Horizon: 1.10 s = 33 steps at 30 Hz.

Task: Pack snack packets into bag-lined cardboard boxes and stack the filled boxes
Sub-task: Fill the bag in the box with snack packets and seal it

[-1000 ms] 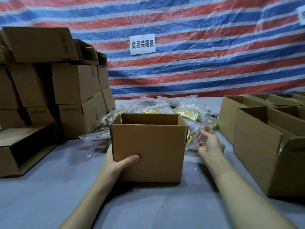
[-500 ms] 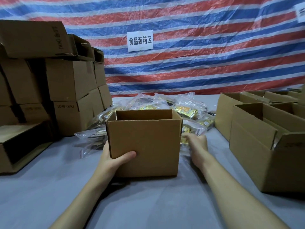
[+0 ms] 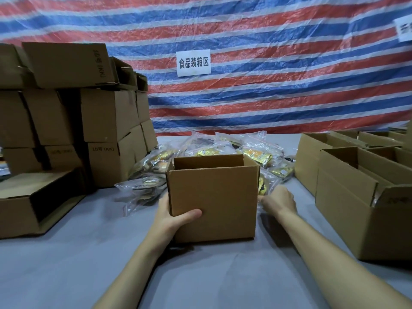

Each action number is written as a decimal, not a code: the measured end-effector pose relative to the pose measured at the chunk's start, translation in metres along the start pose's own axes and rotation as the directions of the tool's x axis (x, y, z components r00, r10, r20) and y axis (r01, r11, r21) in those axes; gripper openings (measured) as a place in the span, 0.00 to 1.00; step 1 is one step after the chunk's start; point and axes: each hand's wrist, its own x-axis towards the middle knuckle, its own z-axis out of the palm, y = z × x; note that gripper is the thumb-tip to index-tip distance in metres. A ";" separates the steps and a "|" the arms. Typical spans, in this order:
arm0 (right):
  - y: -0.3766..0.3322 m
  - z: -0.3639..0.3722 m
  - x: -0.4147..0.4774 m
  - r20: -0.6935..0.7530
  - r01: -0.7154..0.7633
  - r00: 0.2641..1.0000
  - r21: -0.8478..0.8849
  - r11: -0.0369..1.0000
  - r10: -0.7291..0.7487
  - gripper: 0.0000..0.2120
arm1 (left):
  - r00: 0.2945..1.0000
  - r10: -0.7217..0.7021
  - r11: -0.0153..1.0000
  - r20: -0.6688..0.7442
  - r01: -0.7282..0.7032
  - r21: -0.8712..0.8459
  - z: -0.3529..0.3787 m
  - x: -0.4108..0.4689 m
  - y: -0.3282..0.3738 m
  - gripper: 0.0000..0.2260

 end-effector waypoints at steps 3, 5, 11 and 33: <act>-0.010 -0.016 0.001 0.098 0.040 0.995 -0.139 0.989 -0.026 0.12 | 1.000 -0.016 1.000 0.000 0.016 -0.017 0.000 0.000 0.000 0.39; -0.021 -0.031 0.002 0.138 0.086 0.988 -0.130 0.988 -0.068 0.08 | 1.000 -0.028 0.999 0.009 0.029 -0.036 0.000 0.000 0.000 0.42; -0.074 -0.080 -0.003 0.135 0.163 0.980 -0.120 0.979 -0.147 0.05 | 0.998 -0.038 0.999 0.056 0.039 -0.026 0.001 -0.001 0.000 0.45; -0.150 -0.178 -0.015 0.318 0.483 0.863 -0.291 0.826 -0.393 0.09 | 0.994 -0.042 0.996 0.104 0.049 -0.072 0.003 -0.001 -0.001 0.45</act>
